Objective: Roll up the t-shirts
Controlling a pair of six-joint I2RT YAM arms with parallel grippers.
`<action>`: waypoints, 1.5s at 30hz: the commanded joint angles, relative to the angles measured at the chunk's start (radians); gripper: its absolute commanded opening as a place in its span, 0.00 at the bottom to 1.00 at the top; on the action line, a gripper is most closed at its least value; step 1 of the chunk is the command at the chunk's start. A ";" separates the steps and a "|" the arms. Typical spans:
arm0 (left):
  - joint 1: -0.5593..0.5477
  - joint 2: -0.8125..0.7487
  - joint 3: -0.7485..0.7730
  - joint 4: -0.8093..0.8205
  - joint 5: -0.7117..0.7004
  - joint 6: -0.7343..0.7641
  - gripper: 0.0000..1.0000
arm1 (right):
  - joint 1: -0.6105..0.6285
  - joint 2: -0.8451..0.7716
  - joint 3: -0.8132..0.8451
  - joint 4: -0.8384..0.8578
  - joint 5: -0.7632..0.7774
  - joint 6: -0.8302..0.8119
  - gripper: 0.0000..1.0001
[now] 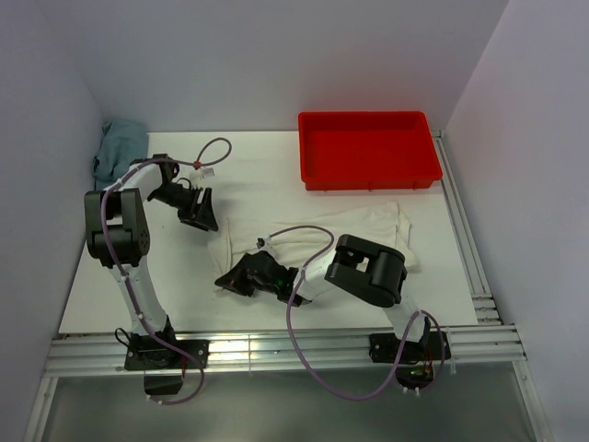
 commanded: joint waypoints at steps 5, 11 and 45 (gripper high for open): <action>-0.002 -0.031 -0.095 0.070 -0.053 -0.019 0.62 | -0.010 -0.045 -0.009 0.048 0.005 0.009 0.00; 0.000 -0.046 -0.131 0.083 -0.052 -0.036 0.64 | -0.010 -0.038 -0.004 0.048 0.000 0.012 0.00; -0.149 -0.109 -0.102 0.151 -0.328 -0.287 0.00 | 0.030 0.096 0.829 -1.137 0.398 -0.436 0.50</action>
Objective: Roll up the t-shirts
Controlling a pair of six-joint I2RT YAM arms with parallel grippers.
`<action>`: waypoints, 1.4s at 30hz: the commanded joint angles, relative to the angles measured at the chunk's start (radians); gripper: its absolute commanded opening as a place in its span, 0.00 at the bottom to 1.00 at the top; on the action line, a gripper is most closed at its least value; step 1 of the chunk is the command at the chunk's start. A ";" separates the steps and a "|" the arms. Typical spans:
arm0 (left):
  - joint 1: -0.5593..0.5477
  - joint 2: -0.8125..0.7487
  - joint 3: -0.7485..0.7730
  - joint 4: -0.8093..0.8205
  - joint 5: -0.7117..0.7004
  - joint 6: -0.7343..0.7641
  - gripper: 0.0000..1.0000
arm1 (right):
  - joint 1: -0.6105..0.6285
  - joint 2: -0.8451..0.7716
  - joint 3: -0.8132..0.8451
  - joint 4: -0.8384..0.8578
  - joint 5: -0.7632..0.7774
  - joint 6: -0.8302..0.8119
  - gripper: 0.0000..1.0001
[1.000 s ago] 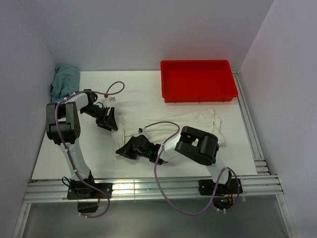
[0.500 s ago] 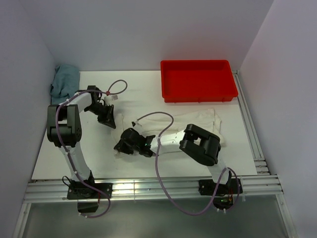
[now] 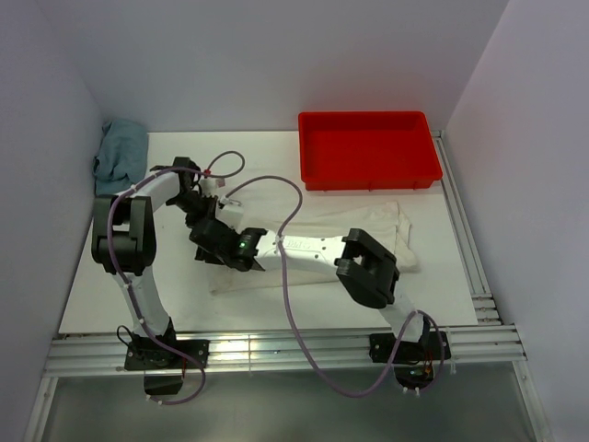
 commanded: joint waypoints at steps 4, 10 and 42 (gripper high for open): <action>-0.011 -0.027 0.049 -0.013 -0.024 -0.022 0.00 | 0.000 0.182 0.225 -0.188 0.133 -0.082 0.50; -0.014 -0.027 0.063 -0.025 -0.034 -0.025 0.00 | -0.006 0.278 0.384 -0.298 0.191 -0.085 0.50; -0.057 -0.026 0.079 -0.038 -0.075 -0.057 0.01 | -0.012 0.347 0.443 -0.261 0.246 -0.168 0.50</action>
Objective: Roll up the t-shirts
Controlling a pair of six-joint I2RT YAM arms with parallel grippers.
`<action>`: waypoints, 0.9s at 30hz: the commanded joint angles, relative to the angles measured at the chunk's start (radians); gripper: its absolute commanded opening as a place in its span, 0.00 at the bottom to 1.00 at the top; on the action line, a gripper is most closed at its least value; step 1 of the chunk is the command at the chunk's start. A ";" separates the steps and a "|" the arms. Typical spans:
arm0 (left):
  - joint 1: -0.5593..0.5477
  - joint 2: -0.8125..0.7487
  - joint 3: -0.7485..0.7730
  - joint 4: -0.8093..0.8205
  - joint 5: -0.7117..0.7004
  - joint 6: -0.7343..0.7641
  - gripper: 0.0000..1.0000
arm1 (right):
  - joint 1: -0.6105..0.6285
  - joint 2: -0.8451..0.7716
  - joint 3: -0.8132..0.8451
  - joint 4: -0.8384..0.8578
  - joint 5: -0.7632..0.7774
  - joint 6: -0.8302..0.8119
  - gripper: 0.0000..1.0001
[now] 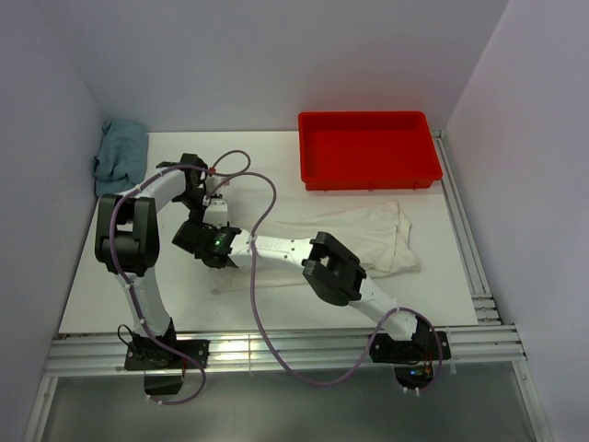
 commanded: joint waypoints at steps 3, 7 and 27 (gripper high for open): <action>-0.011 -0.024 0.046 -0.016 0.004 -0.025 0.00 | -0.011 0.053 0.047 -0.001 0.024 -0.005 0.50; -0.011 -0.021 0.054 -0.024 0.003 -0.025 0.01 | -0.011 0.071 0.065 -0.029 0.035 0.004 0.50; -0.020 -0.010 0.057 -0.027 0.009 -0.047 0.04 | -0.020 0.102 0.084 -0.101 -0.016 0.001 0.42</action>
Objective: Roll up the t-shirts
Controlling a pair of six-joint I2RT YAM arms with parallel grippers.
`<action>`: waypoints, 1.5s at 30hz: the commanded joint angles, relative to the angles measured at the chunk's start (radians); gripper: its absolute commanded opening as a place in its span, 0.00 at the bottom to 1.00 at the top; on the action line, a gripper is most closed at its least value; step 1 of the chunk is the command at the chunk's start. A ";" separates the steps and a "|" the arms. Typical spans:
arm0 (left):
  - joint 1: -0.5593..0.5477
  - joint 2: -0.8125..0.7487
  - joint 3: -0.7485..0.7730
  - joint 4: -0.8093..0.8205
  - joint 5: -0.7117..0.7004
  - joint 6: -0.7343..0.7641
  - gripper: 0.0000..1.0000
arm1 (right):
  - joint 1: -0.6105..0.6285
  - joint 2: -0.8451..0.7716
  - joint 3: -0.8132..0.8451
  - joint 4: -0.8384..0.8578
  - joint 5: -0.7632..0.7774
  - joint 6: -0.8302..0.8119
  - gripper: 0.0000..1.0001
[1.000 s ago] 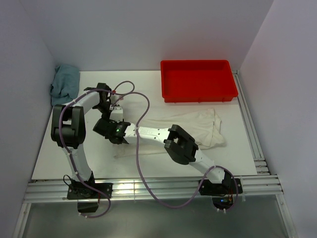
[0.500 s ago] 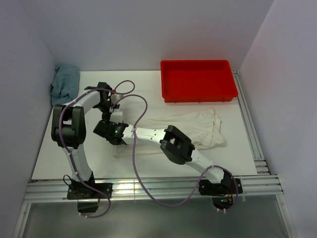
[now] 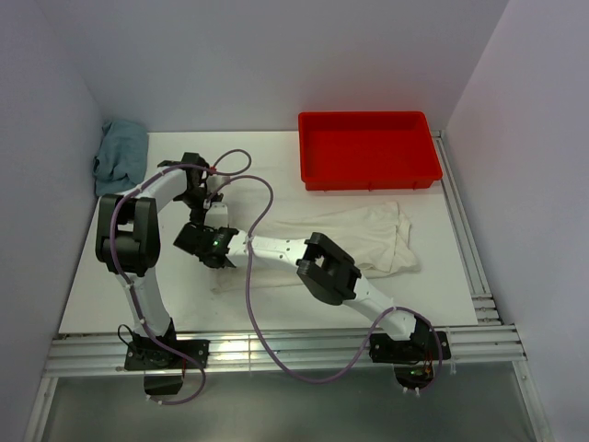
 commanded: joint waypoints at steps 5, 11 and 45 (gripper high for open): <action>-0.012 -0.011 0.041 -0.008 0.017 -0.025 0.06 | -0.013 0.033 0.024 -0.040 -0.040 -0.006 0.41; -0.014 -0.020 0.058 -0.015 0.014 -0.018 0.16 | -0.013 -0.027 -0.066 0.086 -0.092 -0.018 0.20; 0.141 -0.077 0.065 -0.055 0.379 0.209 0.67 | -0.203 -0.335 -1.037 1.437 -0.655 0.409 0.12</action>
